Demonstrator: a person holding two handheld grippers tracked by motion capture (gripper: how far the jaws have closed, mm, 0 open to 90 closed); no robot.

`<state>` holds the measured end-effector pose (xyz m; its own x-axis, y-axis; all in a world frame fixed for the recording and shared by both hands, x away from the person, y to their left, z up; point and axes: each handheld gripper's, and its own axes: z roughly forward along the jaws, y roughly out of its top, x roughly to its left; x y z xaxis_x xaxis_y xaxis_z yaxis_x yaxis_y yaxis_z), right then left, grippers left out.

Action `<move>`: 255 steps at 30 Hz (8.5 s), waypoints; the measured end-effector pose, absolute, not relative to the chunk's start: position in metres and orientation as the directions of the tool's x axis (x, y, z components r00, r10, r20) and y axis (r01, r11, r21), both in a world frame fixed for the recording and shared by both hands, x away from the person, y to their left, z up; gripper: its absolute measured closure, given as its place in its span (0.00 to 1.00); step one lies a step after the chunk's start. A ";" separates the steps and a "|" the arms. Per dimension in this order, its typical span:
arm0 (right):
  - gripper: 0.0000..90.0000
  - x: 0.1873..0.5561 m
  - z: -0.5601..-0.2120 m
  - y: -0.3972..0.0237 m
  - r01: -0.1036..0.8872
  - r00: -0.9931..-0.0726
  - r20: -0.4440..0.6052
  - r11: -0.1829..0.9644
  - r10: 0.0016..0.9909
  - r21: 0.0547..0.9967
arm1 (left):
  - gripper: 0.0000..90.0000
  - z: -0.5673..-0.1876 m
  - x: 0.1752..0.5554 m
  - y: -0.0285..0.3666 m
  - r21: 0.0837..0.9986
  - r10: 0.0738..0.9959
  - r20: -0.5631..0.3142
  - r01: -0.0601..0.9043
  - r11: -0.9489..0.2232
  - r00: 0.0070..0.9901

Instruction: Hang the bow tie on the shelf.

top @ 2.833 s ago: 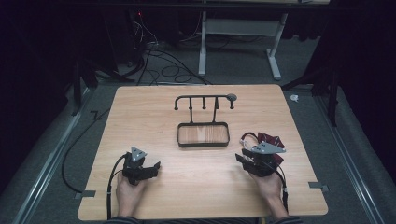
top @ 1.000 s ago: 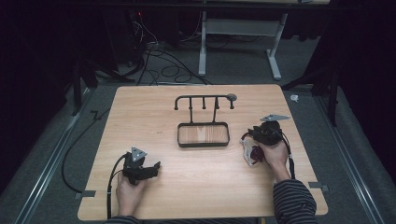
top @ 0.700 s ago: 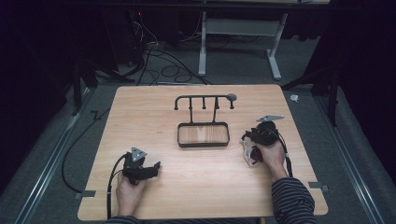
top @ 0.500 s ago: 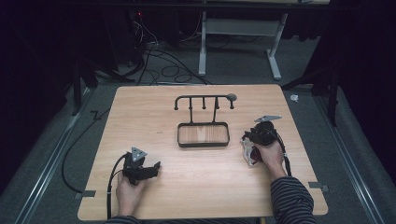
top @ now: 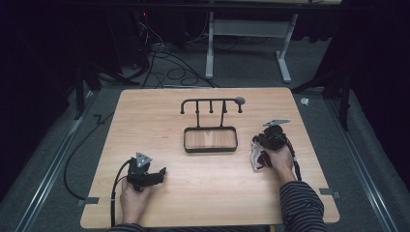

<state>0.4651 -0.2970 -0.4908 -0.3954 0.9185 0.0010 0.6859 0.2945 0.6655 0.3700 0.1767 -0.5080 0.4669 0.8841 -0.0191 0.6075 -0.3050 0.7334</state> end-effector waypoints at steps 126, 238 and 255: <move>1.00 0.399 -0.335 -0.178 0.284 -0.676 -0.069 0.346 0.734 0.894 | 0.22 -0.508 0.371 0.177 0.734 0.885 -0.018 0.607 -0.305 0.466; 0.82 0.441 -0.335 -0.219 0.466 -0.592 0.129 0.207 0.796 0.860 | 0.22 -0.508 0.370 0.177 0.733 0.881 -0.020 0.606 -0.310 0.473; 0.81 0.424 -0.336 -0.247 0.462 -0.569 0.137 0.178 0.810 0.869 | 0.22 -0.508 0.370 0.177 0.733 0.881 -0.019 0.606 -0.310 0.474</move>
<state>0.4242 -0.2469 -0.3355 -0.5695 0.8105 0.1371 0.4624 0.1780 0.8686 0.3702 0.1775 -0.5078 0.4735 0.8806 -0.0194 0.6062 -0.3098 0.7325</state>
